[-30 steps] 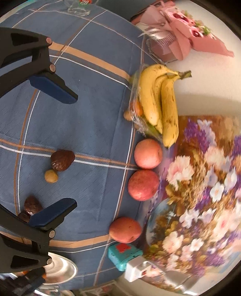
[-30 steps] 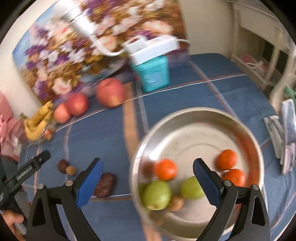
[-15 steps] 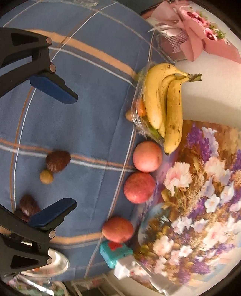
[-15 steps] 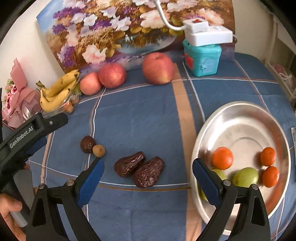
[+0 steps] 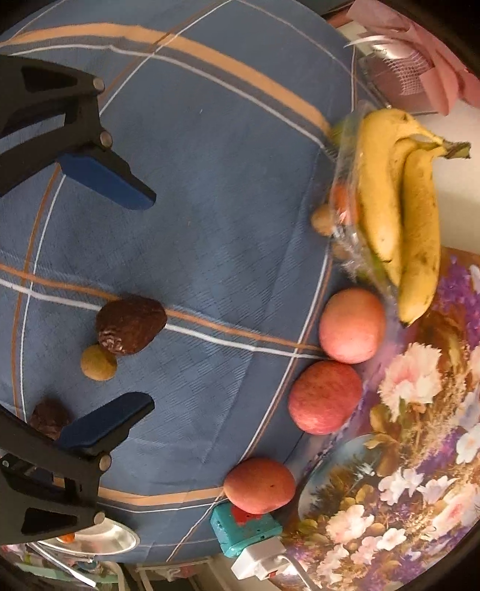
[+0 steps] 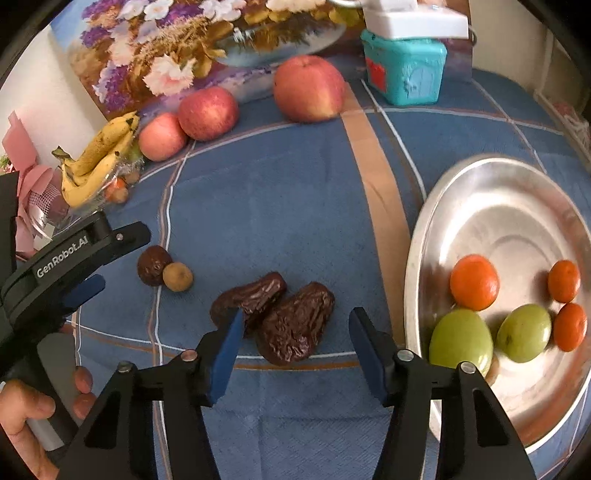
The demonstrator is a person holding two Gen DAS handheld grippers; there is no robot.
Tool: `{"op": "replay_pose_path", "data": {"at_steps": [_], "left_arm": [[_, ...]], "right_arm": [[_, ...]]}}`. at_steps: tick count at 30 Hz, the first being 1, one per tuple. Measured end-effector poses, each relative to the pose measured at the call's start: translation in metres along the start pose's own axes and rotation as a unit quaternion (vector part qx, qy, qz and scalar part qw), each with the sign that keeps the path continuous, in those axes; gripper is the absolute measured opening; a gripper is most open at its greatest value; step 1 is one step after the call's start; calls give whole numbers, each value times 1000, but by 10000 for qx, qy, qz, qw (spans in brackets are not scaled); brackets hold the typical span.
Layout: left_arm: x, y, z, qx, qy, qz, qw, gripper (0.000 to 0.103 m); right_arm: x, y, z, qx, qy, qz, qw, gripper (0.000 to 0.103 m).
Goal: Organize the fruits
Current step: 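Grasp a large dried date with the right tool while the left grasps a small brown fruit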
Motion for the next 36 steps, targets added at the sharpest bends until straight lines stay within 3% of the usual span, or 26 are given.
{"op": "replay_pose_path", "data": {"at_steps": [2,6,9,11,12,20,32,36], "left_arm": [[-2,-2,-5,-105,72,20,9999,87],[-2,-6,-12,-330,158,33,9993,79],[0,-10,-15,-403,196,54,9990,59],[1,-9,-16,-463,219,142,9986,39],[0,-9,-16,-464,242,159,9985,36],[-1,-7,-11,-539,229,292,9979,35],[-7,21,15,-455,68,764,9960,35],[-7,29,25,-270,-44,791,9965,35]], "right_arm": [[0,-3,-2,22,39,-60,10000,55],[-4,-10,-8,158,145,-196,9996,55],[-5,-11,-10,226,162,-231,9993,54],[-6,-12,-11,302,182,-276,9990,50],[-6,-12,-12,336,190,-304,9988,50],[-8,-12,-12,521,209,-374,9977,40],[-6,-10,8,501,13,-297,9983,39],[-1,-5,23,445,-160,-287,9985,39]]}}
Point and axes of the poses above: each gripper's, at about its wrist camera, not at the fingertips, and z roughly against the way its jaws point, y to its left, x to its top, the point moved 1 cm from there along -z, roughly the way its jaws point, and after that the axes turned 9 degrees about -z, right-handed, at the moved point
